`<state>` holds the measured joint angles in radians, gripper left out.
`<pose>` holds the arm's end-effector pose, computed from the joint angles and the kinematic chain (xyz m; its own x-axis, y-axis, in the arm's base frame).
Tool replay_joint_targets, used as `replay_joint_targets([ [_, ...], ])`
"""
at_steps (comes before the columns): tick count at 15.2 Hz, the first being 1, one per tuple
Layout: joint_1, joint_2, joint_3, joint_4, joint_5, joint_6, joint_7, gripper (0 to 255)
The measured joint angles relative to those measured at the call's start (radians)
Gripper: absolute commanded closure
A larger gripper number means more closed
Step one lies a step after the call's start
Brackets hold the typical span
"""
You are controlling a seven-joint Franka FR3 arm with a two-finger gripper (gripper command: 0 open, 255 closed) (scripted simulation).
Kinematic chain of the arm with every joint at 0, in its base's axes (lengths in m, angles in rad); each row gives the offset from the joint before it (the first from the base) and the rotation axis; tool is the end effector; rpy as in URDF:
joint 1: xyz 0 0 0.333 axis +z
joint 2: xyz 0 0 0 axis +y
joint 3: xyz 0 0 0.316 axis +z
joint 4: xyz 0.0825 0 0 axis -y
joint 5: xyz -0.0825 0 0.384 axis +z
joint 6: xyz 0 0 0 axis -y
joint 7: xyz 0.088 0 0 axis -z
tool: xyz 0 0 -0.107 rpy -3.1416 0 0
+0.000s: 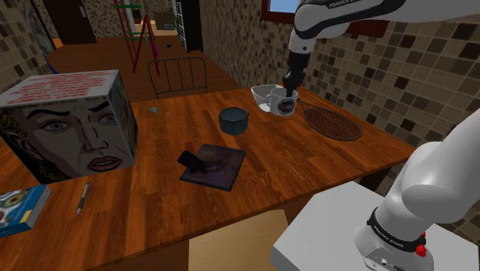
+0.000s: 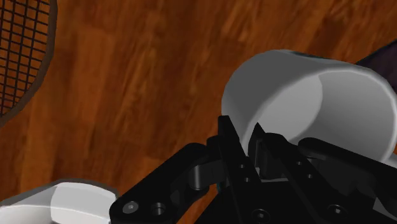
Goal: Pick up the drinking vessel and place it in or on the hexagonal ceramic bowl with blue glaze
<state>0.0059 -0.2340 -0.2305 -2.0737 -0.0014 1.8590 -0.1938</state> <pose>0.4764 -0.1165 0.5285 0.9994 -0.0252 0.0230 -0.0241 -0.9986 -0.0481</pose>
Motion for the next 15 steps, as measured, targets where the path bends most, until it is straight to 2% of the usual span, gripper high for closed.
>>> replay_joint_targets([
  [10,0.036,0.375,0.026,0.447,0.082,-0.079,0.042,255],
  [15,0.029,0.608,0.039,0.772,0.122,-0.173,0.063,255],
])
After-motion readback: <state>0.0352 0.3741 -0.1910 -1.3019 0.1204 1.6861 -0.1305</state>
